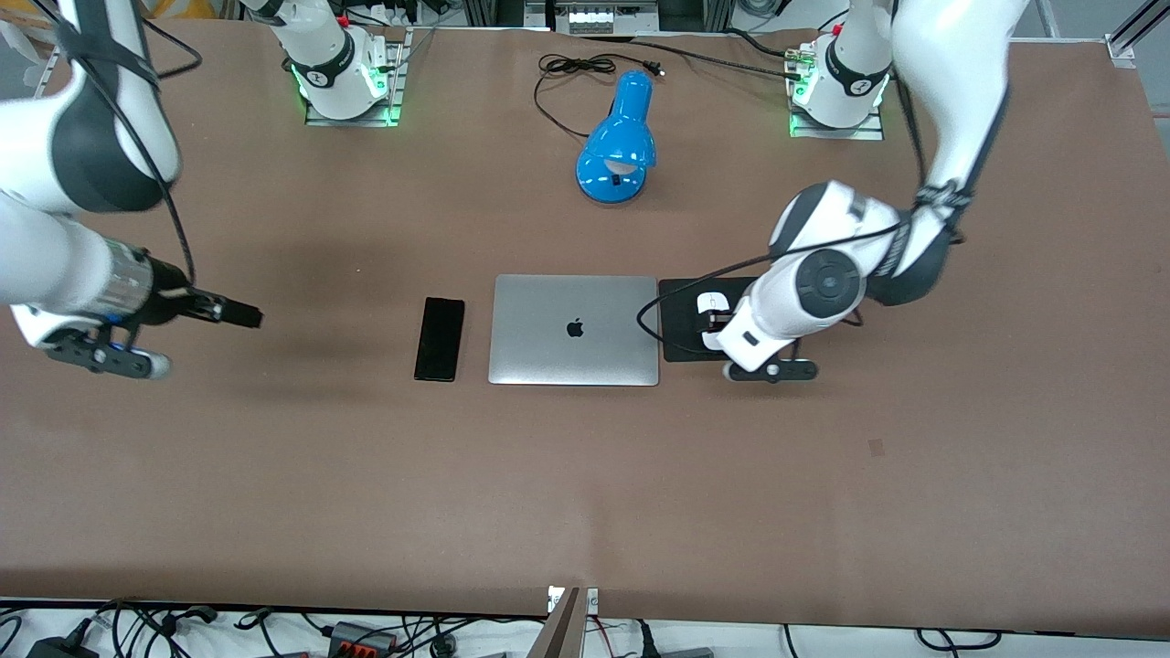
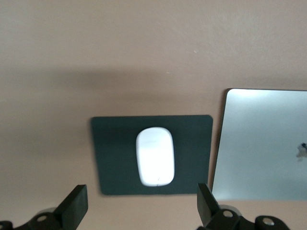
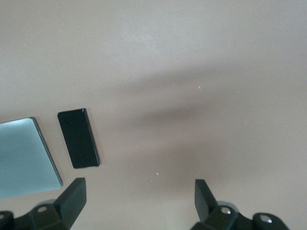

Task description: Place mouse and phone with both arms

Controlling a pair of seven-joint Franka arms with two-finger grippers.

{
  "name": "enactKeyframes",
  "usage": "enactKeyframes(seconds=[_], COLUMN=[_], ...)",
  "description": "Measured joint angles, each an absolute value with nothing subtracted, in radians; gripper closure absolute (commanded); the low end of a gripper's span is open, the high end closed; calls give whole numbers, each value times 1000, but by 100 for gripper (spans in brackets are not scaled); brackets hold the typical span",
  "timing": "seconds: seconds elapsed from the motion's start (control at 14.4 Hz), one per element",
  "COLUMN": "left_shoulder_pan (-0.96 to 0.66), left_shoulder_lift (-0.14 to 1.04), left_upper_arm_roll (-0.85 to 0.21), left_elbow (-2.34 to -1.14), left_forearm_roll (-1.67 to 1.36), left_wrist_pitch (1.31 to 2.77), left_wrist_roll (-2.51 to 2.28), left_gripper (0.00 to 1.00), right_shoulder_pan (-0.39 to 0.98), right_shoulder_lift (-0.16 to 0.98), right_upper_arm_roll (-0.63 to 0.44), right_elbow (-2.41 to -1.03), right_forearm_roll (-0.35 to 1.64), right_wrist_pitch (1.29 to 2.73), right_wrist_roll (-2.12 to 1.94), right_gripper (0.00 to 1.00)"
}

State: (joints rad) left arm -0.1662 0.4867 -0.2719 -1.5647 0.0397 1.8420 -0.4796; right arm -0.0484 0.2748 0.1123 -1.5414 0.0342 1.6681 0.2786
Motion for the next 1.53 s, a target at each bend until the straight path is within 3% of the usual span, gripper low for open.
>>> enactKeyframes(seconds=[0.14,0.35,0.76,0.97,1.18,1.32,1.53], left_shoulder_pan=[-149,-120,-3,-8,-5,-5,-4], left_shoulder_lift=[475,447,259,107,8,-9,-9], left_upper_arm_roll=[-272,-270,-208,-89,-30,-25,-37], left_elbow=[-1457,-1390,-1396,-1538,-1686,-1707,-1695], left_forearm_roll=[114,139,65,-67,-87,-79,-34], left_wrist_pitch=[1670,1545,1321,1361,1568,1668,1690], left_wrist_roll=[-472,-405,-124,-32,44,43,26], left_gripper=[0,0,0,0,0,0,0], right_shoulder_pan=[-57,-105,-155,-156,-168,-177,-177], right_shoulder_lift=[236,167,92,55,30,29,26], right_upper_arm_roll=[112,112,112,115,114,114,116], right_elbow=[-1547,-1582,-1643,-1643,-1646,-1647,-1646], right_forearm_roll=[34,34,34,32,18,17,17], right_wrist_pitch=[1630,1616,1619,1680,1710,1697,1657], right_wrist_roll=[262,161,114,116,117,117,119], right_gripper=[0,0,0,0,0,0,0])
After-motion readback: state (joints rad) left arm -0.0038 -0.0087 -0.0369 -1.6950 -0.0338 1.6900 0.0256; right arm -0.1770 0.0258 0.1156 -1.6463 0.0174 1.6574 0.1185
